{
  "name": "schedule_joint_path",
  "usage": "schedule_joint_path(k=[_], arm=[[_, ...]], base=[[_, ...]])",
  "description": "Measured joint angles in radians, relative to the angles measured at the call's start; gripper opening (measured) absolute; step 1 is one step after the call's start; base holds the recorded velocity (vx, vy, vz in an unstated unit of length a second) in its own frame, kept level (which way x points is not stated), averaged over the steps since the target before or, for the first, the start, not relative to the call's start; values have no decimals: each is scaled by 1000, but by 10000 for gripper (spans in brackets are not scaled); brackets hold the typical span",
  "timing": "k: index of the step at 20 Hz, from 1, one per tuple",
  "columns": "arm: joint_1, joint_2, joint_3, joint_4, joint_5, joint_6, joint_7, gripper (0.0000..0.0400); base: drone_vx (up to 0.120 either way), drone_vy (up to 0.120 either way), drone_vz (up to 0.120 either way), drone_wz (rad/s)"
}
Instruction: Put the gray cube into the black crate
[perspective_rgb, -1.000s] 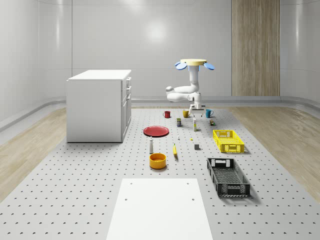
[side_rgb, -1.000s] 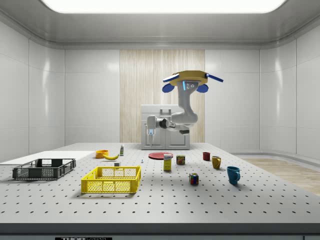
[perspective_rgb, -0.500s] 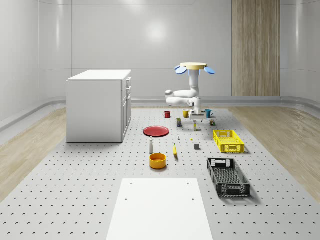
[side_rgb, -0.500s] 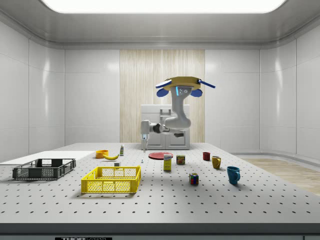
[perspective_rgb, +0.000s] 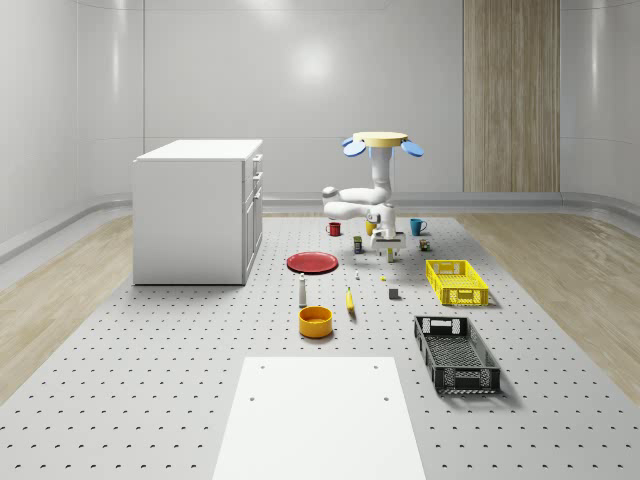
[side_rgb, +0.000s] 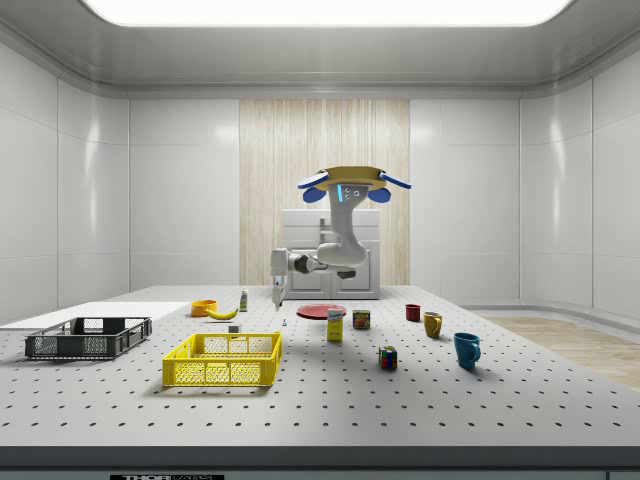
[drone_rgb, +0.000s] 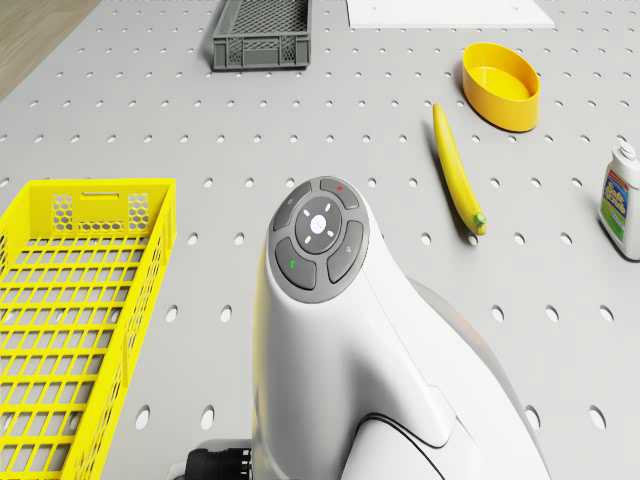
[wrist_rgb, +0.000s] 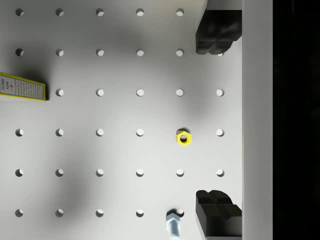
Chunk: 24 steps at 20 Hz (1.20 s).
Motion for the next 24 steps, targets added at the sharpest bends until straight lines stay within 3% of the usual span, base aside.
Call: schedule_joint_path(k=[10, 18, 24], arm=[[-5, -23, 4, 1, 10, 21, 4, 400], [-9, -39, 7, 2, 17, 37, 8, 400], [-12, -50, 9, 2, 21, 47, 10, 400]], base=[[120, 24, 0, 0], [120, 0, -110, 0], [120, -7, 0, 0]])
